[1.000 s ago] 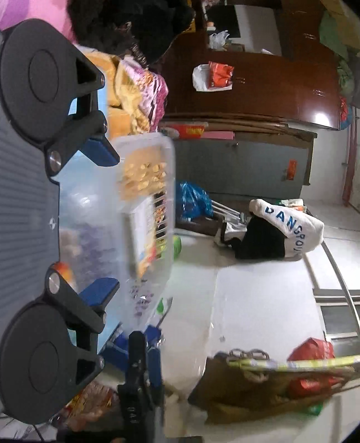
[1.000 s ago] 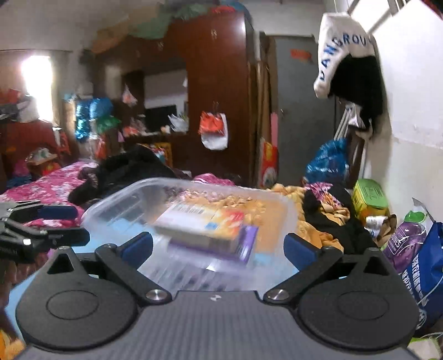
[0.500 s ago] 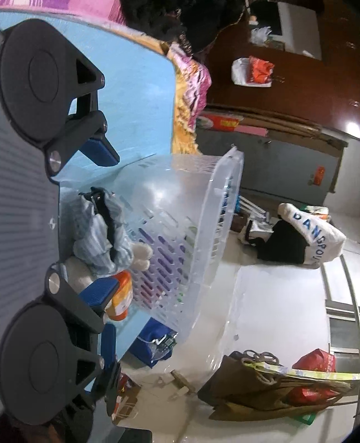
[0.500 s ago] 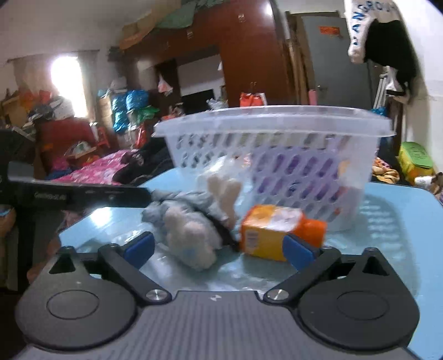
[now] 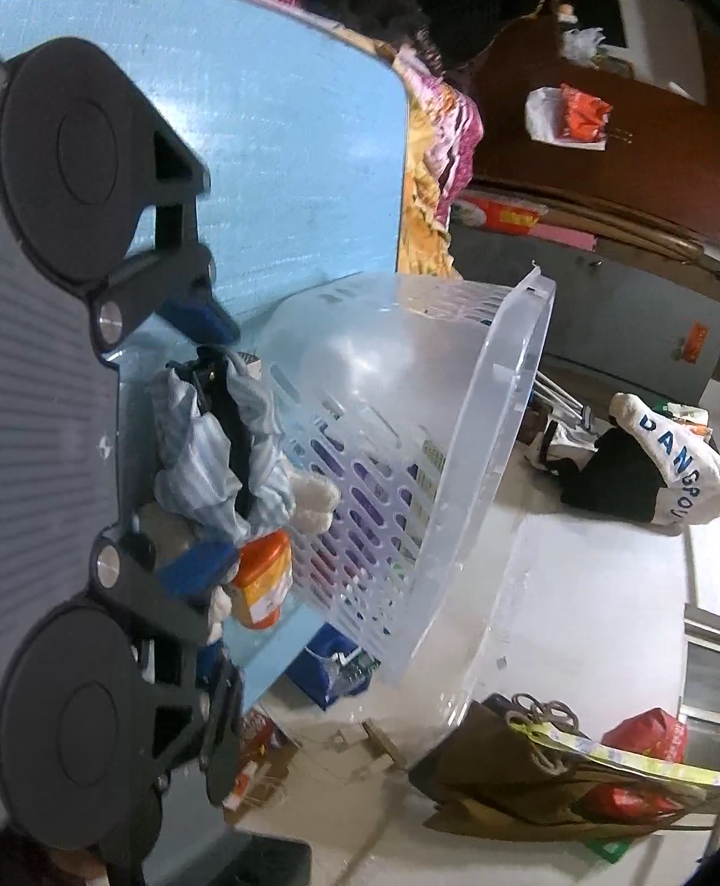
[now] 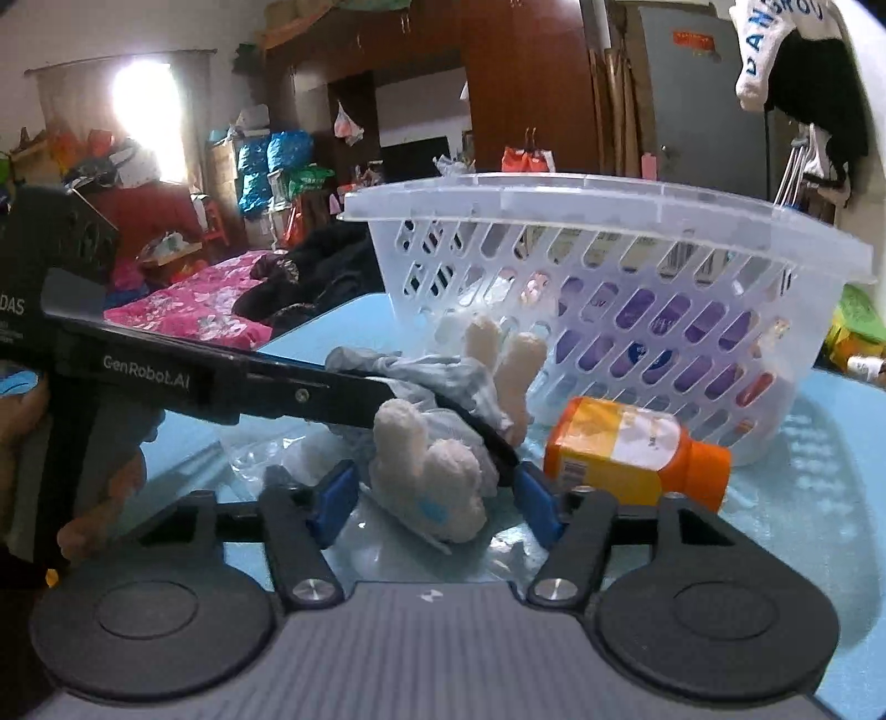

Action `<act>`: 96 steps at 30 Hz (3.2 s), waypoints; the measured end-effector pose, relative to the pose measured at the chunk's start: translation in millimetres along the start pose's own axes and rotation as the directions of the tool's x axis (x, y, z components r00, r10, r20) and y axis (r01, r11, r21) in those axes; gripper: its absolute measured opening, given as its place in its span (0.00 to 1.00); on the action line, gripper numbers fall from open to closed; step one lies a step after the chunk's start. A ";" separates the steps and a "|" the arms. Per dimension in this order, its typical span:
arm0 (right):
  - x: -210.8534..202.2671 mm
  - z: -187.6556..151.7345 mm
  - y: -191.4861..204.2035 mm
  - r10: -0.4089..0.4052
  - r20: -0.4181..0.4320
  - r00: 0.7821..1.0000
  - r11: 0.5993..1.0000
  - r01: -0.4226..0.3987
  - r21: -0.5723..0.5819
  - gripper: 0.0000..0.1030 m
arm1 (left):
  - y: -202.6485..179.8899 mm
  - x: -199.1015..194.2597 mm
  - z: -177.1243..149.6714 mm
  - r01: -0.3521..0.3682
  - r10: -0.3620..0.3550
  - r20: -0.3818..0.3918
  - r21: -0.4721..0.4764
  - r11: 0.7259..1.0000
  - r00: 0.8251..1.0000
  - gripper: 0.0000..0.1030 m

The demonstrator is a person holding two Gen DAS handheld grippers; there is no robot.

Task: Organize objects
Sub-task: 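Grasp the grey cloth with the left tool while the right tool grasps the plush toy, then lift the plush toy and cloth with both tools and lower them into the basket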

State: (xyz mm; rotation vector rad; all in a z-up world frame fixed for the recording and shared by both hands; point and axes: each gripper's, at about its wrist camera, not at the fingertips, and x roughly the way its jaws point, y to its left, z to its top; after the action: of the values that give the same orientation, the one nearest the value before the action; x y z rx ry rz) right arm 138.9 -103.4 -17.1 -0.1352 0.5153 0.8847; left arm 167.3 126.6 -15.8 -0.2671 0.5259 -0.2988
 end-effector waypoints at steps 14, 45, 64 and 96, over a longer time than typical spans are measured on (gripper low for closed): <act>-21.7 -14.9 10.8 -0.047 0.100 0.994 0.996 0.054 -0.068 0.41 | -35.6 -25.8 -18.0 -0.074 0.064 0.104 0.099 0.992 0.992 0.53; -91.1 78.5 -5.5 -0.017 0.292 0.956 0.963 0.094 -0.254 0.40 | -126.1 -91.4 40.1 -0.084 -0.052 0.395 0.321 0.943 0.917 0.47; -49.4 96.1 -19.4 -0.051 0.231 0.972 0.962 0.110 -0.250 0.40 | -99.7 -57.4 78.8 -0.122 0.004 0.365 0.301 0.946 0.931 0.47; 5.4 141.9 -57.2 -0.056 -0.117 0.991 0.971 0.027 -0.237 0.40 | -65.5 26.1 126.3 -0.163 0.142 0.099 0.260 0.952 0.985 0.48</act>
State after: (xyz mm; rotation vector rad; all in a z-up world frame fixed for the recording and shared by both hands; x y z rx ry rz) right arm 238.6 -90.3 98.2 -0.4178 0.5195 0.8979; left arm 241.6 79.0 98.8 0.0249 0.4190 -0.2047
